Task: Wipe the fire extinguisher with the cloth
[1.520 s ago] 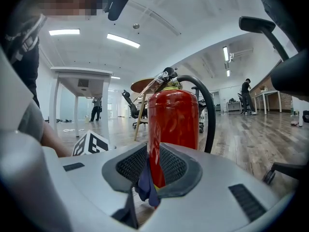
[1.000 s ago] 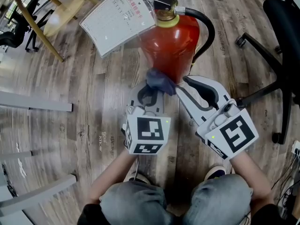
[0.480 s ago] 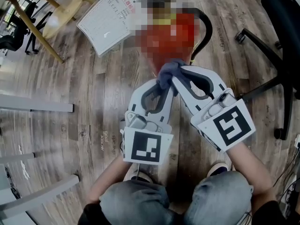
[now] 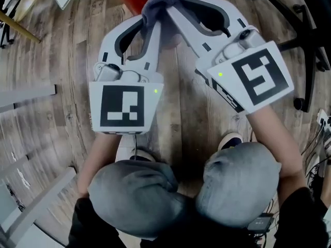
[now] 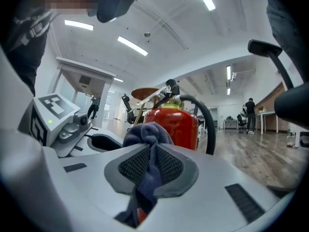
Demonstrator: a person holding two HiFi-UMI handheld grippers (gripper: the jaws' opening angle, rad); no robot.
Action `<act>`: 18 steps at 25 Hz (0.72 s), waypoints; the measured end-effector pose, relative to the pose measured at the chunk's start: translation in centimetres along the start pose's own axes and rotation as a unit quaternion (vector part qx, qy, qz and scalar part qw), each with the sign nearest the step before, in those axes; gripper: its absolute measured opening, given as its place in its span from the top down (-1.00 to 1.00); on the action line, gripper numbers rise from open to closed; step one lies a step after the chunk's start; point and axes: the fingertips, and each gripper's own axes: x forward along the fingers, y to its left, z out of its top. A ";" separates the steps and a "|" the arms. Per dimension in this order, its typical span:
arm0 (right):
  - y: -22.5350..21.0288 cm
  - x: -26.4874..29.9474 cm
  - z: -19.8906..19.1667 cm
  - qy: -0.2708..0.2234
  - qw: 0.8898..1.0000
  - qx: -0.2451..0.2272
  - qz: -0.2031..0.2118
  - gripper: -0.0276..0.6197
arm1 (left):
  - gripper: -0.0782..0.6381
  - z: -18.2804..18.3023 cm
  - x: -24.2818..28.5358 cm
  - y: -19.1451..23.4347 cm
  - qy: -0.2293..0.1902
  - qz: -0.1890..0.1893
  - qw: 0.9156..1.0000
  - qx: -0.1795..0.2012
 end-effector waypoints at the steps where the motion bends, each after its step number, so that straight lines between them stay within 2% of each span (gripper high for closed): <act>1: 0.2 0.3 -1.1 0.013 1.000 0.004 0.006 0.76 | 0.64 -0.6 0.4 0.3 0.005 -0.002 1.000 -0.011; 4: 0.6 0.7 -2.1 0.034 0.999 0.006 0.006 0.76 | 0.64 -0.6 0.2 0.7 -0.006 -0.003 1.000 -0.027; 6: 0.6 0.5 -0.6 0.015 1.000 0.008 0.003 0.76 | 0.64 1.3 -0.6 0.7 -0.038 0.003 0.999 -0.012; 8: 0.3 0.2 0.8 -0.003 1.000 0.005 0.002 0.76 | 0.64 2.4 -0.9 1.0 -0.050 0.012 0.999 0.005; 9: 0.2 0.2 0.9 -0.005 1.000 0.002 0.004 0.76 | 0.64 2.2 -0.7 1.3 -0.045 0.012 0.999 0.000; 12: 0.5 0.6 -0.9 0.014 1.000 0.010 0.012 0.76 | 0.64 0.7 0.1 1.6 -0.030 0.004 0.998 -0.047; 13: 0.6 0.7 -1.3 0.020 1.000 0.015 0.014 0.76 | 0.64 0.6 0.1 1.5 -0.030 0.002 0.998 -0.049; 18: -0.2 -0.1 0.8 -0.009 1.000 0.022 0.005 0.76 | 0.64 3.2 -0.9 1.3 -0.065 0.006 0.998 -0.005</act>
